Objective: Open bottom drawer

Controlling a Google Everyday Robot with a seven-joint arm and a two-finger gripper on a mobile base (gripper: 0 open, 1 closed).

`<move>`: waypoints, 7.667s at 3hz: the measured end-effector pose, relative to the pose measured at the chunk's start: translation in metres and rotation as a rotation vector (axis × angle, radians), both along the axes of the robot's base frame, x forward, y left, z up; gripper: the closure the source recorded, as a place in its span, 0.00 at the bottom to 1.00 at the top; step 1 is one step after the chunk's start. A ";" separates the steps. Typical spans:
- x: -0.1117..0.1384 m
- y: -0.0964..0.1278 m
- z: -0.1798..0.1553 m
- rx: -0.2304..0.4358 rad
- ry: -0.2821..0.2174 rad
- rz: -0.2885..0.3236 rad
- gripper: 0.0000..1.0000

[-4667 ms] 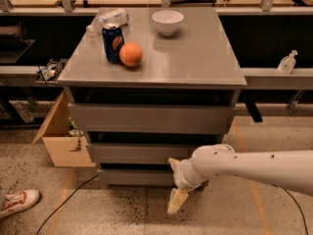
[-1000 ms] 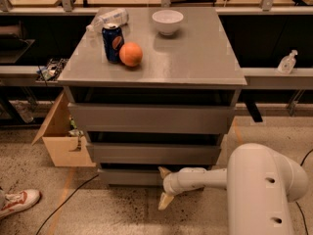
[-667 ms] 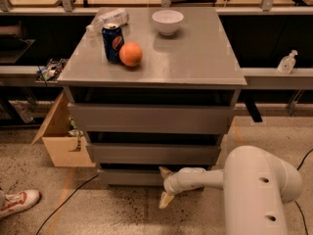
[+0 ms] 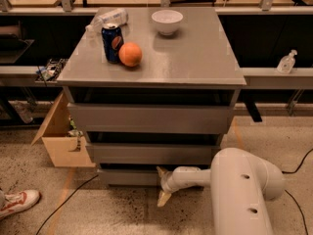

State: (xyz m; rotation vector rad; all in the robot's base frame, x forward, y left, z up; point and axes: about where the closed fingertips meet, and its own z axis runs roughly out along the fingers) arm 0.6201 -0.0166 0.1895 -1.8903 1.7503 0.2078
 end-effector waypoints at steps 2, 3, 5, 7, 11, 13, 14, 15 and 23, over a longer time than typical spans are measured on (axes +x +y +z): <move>0.017 0.012 -0.012 0.002 -0.008 0.046 0.00; 0.025 0.028 -0.026 0.005 0.011 0.062 0.16; 0.028 0.028 -0.029 0.000 0.016 0.047 0.63; 0.028 0.027 -0.020 0.000 0.016 0.046 1.00; -0.029 -0.004 -0.012 0.000 0.021 -0.069 1.00; -0.029 -0.004 -0.008 0.000 0.020 -0.069 1.00; -0.049 -0.009 -0.011 -0.001 0.019 -0.059 1.00; -0.048 -0.009 -0.006 -0.001 0.019 -0.059 1.00; -0.125 -0.013 -0.007 0.041 0.029 -0.076 1.00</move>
Offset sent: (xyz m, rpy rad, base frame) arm 0.0325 0.0160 -0.0154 0.0046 -0.0180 0.0697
